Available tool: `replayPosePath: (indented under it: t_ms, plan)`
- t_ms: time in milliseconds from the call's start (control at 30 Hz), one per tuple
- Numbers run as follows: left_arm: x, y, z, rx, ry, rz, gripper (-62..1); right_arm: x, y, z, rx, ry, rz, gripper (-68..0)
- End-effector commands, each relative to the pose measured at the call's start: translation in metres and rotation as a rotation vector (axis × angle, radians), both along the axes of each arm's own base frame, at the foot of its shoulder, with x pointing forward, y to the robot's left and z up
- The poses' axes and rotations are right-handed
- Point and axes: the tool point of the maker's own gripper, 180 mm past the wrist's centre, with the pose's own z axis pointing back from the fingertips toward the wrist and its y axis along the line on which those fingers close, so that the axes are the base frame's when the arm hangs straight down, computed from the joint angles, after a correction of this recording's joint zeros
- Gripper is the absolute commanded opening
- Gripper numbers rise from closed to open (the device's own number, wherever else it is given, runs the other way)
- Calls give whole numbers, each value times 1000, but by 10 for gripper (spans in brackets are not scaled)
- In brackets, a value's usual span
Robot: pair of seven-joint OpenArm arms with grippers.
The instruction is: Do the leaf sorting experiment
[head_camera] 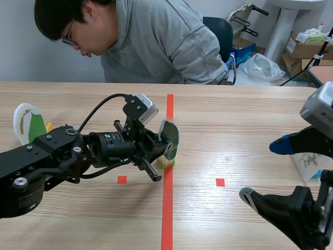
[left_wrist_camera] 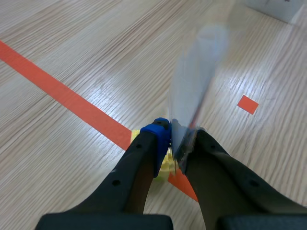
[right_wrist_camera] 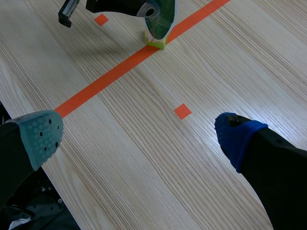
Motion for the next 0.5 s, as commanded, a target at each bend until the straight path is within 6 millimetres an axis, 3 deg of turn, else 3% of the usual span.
replayPosePath:
  t_ms: [0,167,467]
  plan:
    - [5,-2,23,-48,-49,-2,-569,6,-1,10,13,-36,1,4]
    - [8,10,37,-71,-60,47,-569,6,-2,9,6,-37,2,4]
    - [38,79,53,-99,-106,282,-569,6,-2,8,-2,-37,3,4]
